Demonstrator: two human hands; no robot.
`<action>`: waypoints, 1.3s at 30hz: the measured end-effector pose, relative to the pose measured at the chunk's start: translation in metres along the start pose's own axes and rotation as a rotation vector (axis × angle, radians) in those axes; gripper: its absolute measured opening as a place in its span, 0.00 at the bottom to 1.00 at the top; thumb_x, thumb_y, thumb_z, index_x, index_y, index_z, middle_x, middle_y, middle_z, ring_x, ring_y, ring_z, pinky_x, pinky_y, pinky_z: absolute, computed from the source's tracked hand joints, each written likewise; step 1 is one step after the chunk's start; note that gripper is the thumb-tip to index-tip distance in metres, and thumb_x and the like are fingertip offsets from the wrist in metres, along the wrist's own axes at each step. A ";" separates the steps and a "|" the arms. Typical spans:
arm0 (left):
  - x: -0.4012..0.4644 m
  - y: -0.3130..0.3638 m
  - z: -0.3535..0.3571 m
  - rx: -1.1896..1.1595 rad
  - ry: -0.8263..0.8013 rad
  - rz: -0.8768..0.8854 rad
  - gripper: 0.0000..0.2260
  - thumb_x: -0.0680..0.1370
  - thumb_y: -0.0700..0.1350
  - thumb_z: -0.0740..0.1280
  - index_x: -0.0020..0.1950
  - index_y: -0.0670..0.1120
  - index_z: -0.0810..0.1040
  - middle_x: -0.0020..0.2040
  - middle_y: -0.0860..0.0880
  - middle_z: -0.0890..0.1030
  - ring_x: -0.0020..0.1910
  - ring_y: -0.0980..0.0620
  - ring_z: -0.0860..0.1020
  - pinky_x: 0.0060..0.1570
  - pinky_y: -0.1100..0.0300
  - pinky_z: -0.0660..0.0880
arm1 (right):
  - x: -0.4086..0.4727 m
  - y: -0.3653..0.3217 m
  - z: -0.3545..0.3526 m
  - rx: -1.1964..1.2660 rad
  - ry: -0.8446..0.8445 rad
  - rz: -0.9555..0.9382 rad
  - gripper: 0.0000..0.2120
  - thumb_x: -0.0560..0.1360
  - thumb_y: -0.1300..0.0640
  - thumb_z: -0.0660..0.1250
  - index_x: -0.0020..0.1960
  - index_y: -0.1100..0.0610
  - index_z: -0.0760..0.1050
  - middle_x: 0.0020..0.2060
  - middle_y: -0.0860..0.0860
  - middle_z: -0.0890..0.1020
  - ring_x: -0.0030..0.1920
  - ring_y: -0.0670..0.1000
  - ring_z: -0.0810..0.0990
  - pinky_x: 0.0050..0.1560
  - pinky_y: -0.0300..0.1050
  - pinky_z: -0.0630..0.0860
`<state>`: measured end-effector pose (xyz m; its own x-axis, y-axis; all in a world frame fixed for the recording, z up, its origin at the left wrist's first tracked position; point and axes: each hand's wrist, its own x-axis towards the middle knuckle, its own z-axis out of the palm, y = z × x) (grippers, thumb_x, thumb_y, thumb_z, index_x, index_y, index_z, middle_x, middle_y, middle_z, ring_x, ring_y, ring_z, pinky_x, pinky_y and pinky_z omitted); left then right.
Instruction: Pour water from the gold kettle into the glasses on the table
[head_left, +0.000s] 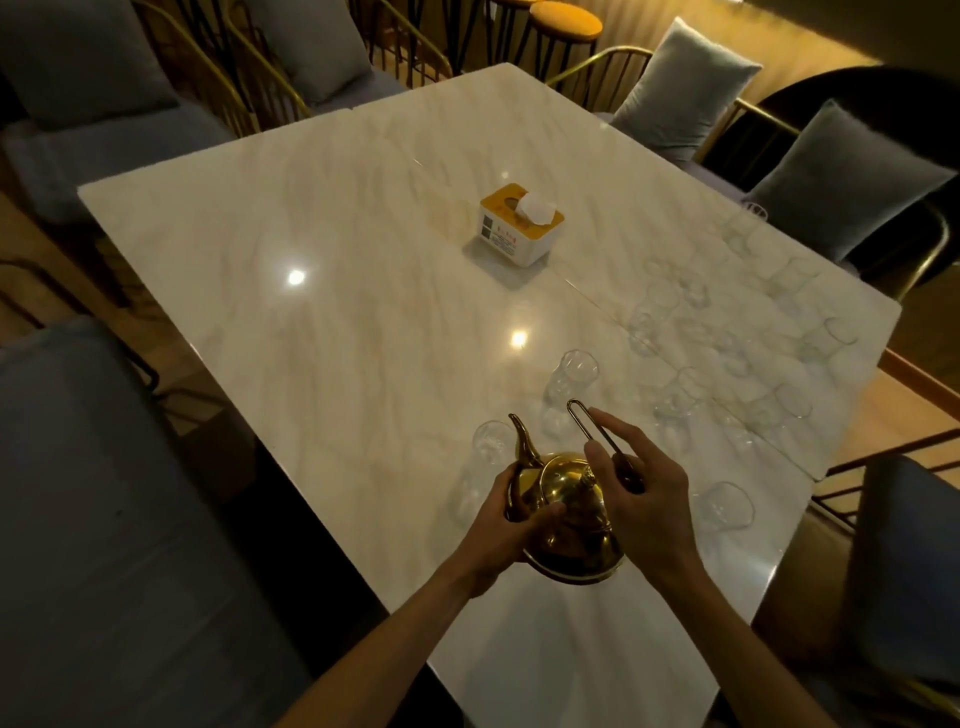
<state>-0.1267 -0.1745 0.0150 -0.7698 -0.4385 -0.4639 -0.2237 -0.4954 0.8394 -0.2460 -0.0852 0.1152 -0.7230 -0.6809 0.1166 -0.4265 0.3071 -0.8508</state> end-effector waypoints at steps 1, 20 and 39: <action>0.001 -0.001 -0.001 0.000 -0.014 -0.013 0.31 0.75 0.54 0.74 0.74 0.60 0.62 0.66 0.59 0.72 0.65 0.49 0.74 0.49 0.54 0.84 | -0.001 0.001 0.001 0.001 0.001 0.011 0.19 0.79 0.56 0.69 0.69 0.49 0.75 0.40 0.47 0.85 0.42 0.41 0.84 0.45 0.30 0.80; 0.006 -0.036 -0.016 -0.003 -0.070 -0.188 0.33 0.72 0.57 0.76 0.72 0.62 0.62 0.66 0.55 0.71 0.64 0.46 0.75 0.46 0.54 0.82 | -0.023 0.022 0.021 0.014 -0.033 0.147 0.19 0.79 0.57 0.69 0.69 0.48 0.75 0.36 0.45 0.83 0.39 0.41 0.84 0.41 0.28 0.78; 0.014 -0.053 -0.019 -0.076 -0.109 -0.330 0.33 0.74 0.55 0.75 0.74 0.59 0.62 0.69 0.48 0.71 0.64 0.43 0.74 0.61 0.37 0.77 | -0.012 0.027 0.028 -0.022 -0.080 0.200 0.18 0.79 0.54 0.68 0.68 0.44 0.76 0.43 0.33 0.75 0.42 0.36 0.81 0.39 0.22 0.73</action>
<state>-0.1141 -0.1687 -0.0412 -0.7235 -0.1653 -0.6702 -0.4287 -0.6533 0.6240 -0.2335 -0.0874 0.0760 -0.7493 -0.6553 -0.0954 -0.2910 0.4553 -0.8414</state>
